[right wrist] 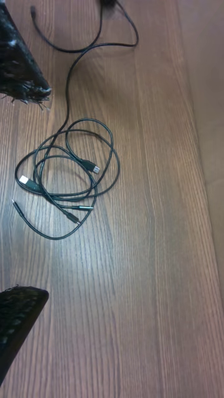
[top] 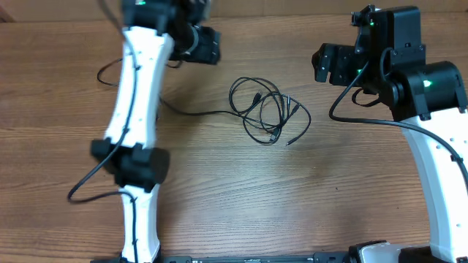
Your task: Untangle cables
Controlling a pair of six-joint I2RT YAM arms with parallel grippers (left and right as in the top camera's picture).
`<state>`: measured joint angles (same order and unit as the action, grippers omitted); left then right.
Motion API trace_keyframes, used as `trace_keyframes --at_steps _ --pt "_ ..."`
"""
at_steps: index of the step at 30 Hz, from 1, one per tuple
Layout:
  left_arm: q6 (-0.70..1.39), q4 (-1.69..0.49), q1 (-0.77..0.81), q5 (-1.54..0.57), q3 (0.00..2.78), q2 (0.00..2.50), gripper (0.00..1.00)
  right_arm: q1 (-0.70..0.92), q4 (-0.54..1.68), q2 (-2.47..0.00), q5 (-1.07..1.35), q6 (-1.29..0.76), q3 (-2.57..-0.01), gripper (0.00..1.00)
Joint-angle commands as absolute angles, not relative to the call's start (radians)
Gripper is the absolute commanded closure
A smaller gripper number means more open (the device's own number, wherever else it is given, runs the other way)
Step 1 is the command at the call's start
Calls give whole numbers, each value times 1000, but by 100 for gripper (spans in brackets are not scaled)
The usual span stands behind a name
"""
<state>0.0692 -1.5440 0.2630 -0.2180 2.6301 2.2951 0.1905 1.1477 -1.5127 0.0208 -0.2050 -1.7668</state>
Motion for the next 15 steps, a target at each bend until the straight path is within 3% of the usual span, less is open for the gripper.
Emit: trace_keyframes --at_steps 1,15 --pt "-39 -1526 307 -256 2633 2365 27 187 1157 -1504 25 -233 -1780 7" --pt "-59 -1474 374 -252 2633 2616 25 187 1180 -1504 25 -236 -1780 7"
